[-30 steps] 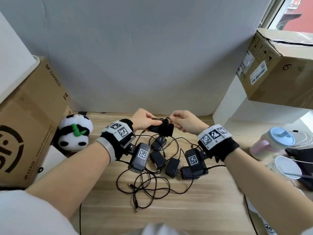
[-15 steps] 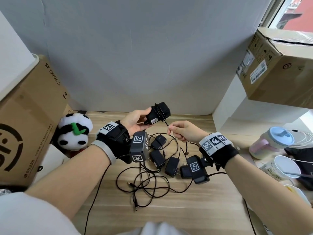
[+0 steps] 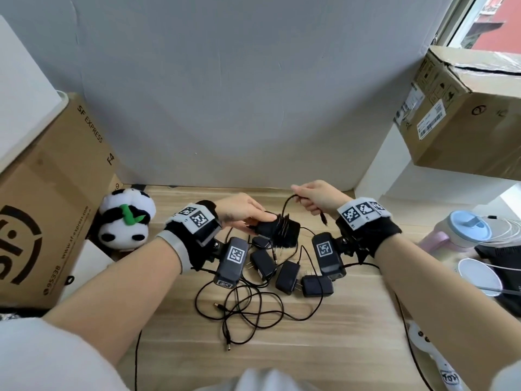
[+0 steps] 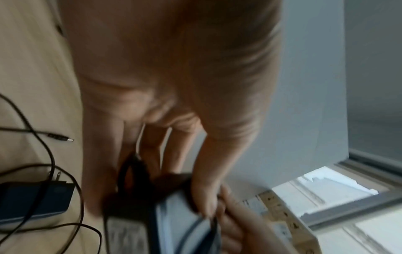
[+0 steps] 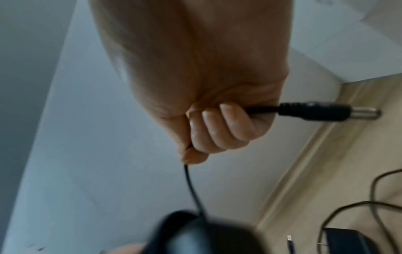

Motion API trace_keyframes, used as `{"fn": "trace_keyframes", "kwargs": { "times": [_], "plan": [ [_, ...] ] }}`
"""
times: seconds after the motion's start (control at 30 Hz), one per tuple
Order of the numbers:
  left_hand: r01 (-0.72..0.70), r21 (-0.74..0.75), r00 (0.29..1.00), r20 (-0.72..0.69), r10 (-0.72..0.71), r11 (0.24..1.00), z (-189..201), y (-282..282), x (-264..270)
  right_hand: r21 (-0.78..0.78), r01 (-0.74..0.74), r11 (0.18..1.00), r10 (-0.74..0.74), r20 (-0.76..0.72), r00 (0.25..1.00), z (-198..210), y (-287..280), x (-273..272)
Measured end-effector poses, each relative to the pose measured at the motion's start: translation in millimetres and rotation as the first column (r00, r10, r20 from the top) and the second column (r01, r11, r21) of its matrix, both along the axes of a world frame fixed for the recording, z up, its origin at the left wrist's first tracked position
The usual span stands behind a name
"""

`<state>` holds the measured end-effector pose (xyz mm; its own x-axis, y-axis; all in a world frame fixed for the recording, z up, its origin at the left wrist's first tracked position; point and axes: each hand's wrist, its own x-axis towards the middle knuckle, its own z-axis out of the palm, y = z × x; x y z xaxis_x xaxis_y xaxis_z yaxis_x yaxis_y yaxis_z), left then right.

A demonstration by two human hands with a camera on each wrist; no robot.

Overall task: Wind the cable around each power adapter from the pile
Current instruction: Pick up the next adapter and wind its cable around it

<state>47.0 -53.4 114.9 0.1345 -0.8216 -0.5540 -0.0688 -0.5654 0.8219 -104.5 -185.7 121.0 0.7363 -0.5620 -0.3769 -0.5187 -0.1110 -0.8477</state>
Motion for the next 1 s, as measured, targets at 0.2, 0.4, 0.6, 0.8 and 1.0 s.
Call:
{"fn": "trace_keyframes", "kwargs": {
  "times": [0.2, 0.4, 0.6, 0.8, 1.0],
  "plan": [
    [-0.420, -0.077, 0.907, 0.006, 0.422, 0.904, -13, -13, -1, -0.086, -0.129, 0.988, 0.137, 0.102, 0.985, 6, 30, 7],
    [-0.503, -0.041, 0.827, -0.313, 0.467, 0.863, -22, -5, 1, -0.123, -0.113, 0.986, 0.126, 0.110, 0.986, -11, 43, -3],
    [-0.471, -0.102, 0.802, -0.463, 0.377, 0.877, -26, 2, 5, -0.068, 0.062, 0.996, -0.056, 0.099, 0.994, -16, 37, -5],
    [-0.317, -0.136, 0.858, -0.463, 0.223, 0.939, -22, 5, -3, 0.030, 0.187, 0.982, -0.189, 0.187, 0.964, -17, 34, -8],
    [-0.227, -0.106, 0.885, -0.438, 0.159, 0.968, -18, 8, -4, 0.041, 0.123, 0.992, -0.128, 0.161, 0.979, -18, 35, -11]
  ]
}}
